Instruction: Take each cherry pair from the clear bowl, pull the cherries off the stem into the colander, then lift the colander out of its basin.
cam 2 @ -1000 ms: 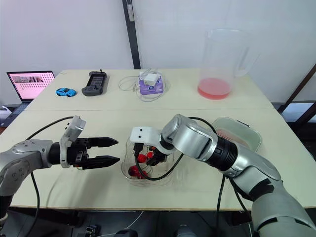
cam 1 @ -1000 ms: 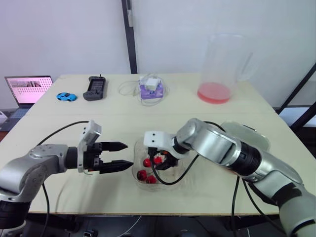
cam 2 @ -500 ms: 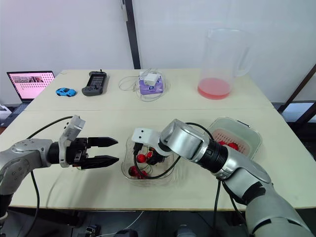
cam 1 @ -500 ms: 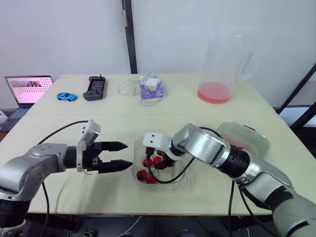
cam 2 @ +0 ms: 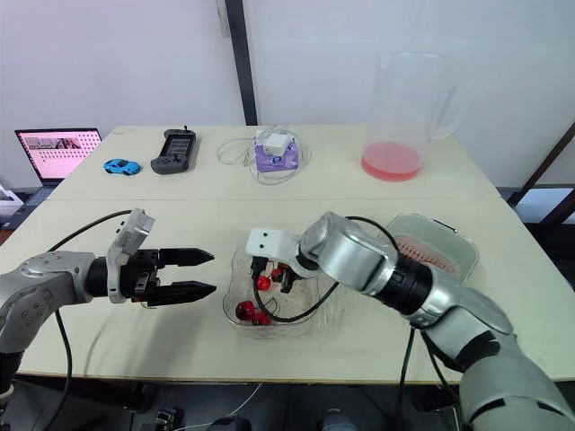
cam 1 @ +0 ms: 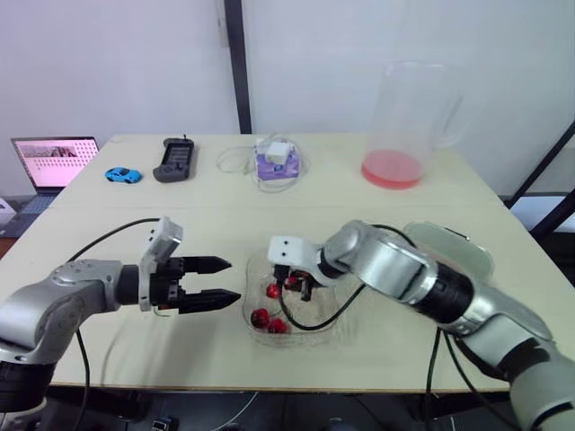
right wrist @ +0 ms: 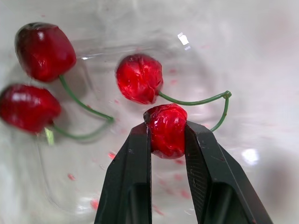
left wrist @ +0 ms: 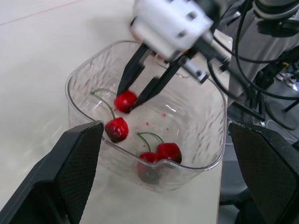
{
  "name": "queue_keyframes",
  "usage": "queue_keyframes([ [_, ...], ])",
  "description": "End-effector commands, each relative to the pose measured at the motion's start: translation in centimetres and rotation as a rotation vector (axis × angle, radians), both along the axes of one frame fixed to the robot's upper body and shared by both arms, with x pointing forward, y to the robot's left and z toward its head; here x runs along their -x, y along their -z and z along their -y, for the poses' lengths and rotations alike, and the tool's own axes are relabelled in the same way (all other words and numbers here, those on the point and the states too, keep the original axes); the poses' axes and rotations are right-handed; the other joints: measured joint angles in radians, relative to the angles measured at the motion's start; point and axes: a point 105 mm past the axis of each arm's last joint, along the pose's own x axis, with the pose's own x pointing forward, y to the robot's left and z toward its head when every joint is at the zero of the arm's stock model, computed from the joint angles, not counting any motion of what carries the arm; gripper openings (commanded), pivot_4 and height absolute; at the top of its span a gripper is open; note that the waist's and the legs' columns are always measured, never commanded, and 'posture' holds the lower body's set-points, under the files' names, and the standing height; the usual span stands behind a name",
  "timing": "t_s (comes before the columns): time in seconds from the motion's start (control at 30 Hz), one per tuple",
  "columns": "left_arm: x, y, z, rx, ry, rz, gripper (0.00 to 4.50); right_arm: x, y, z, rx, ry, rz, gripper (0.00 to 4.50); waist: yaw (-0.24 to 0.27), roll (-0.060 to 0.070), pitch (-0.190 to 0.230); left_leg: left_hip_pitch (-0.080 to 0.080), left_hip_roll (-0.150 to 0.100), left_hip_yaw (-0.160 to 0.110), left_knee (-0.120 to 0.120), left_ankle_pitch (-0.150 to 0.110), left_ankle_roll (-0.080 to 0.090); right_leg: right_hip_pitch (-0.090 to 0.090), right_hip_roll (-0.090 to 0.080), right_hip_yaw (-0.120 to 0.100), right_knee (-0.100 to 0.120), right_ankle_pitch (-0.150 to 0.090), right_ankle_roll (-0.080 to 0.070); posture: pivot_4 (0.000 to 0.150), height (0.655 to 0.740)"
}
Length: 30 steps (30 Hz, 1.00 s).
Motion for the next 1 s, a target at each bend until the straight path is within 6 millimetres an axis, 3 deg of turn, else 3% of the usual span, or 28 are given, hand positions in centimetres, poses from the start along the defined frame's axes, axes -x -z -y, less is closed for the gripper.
queue_keyframes([
  [0.03,-0.7,-1.8,-0.1,0.032,-0.017,0.09,4.5,0.4,-3.3,-0.1,-0.074,-0.12,0.172,0.96,0.0,0.0,0.0,0.0,0.0,0.0,0.0,0.0,0.0,0.0,0.0,0.0,0.0,0.0,0.0,0.15,0.7332],
  [0.2,-2.7,-4.2,0.1,0.122,-0.06,0.188,4.5,1.3,-4.9,1.0,-0.191,-0.212,0.342,0.96,0.003,-0.002,0.0,0.0,0.0,0.0,0.001,0.0,0.0,0.002,0.0,-0.001,-0.001,0.0,0.0,0.15,0.7332],
  [0.37,-3.3,-5.0,1.0,0.166,-0.027,0.176,4.5,2.6,-5.6,1.1,-0.257,-0.268,0.492,0.96,-0.002,-0.002,0.0,0.0,0.0,0.0,0.0,0.0,0.0,0.001,0.0,0.0,-0.001,0.0,0.0,0.15,0.7332],
  [0.7,-4.5,-7.4,5.3,0.326,0.013,0.172,4.5,1.4,-6.5,1.7,-0.129,-0.311,1.104,0.96,0.004,-0.003,0.0,0.0,-0.001,0.0,0.002,0.001,-0.001,0.002,-0.001,0.0,-0.001,0.0,0.0,0.15,0.7332],
  [1.0,-5.8,-8.1,8.0,0.398,-0.056,0.222,4.5,1.8,-7.2,1.4,-0.122,-0.303,1.311,0.96,0.002,-0.003,0.0,0.0,-0.001,0.0,0.002,0.003,-0.006,0.002,0.0,0.0,0.001,0.0,0.0,0.15,0.7332],
])
